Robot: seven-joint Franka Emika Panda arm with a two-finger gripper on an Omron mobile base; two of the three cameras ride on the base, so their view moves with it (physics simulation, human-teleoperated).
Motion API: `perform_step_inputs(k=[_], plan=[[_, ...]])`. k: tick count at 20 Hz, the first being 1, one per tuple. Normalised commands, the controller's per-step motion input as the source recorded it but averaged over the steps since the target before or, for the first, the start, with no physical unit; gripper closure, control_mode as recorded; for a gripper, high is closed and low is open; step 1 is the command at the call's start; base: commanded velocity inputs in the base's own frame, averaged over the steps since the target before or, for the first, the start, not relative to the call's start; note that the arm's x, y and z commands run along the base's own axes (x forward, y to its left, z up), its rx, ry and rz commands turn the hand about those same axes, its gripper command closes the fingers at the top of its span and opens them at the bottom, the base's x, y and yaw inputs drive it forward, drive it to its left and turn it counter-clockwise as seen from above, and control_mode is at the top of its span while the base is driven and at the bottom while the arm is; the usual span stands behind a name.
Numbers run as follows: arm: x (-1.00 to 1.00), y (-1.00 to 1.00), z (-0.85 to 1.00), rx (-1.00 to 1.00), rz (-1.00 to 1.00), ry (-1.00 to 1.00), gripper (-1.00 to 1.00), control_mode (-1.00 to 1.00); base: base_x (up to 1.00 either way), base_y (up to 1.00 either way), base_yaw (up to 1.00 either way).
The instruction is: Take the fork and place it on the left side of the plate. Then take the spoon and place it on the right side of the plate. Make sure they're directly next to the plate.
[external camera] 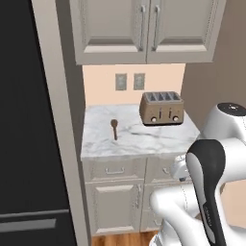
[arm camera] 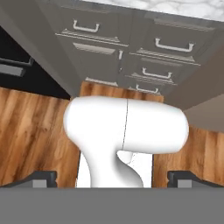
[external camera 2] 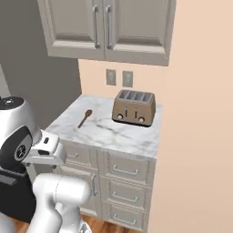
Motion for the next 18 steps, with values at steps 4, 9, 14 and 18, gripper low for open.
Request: perform_step_inputs(k=[4,9,14,18], plan=[[0.00,0.00,0.00,0.00,0.00,0.00,-1.00,1.00,0.57,0.48,-0.33],[0.00,0.00,0.00,0.00,0.00,0.00,-1.00,1.00,0.59,0.42,-0.18],[0.00,0.00,0.00,0.00,0.00,0.00,-1.00,1.00,0.65,0.38,-0.12],[0.18,0.12,-0.05,0.00,-0.02,0.00,-1.00,-1.00,0.48,0.40,-0.08]])
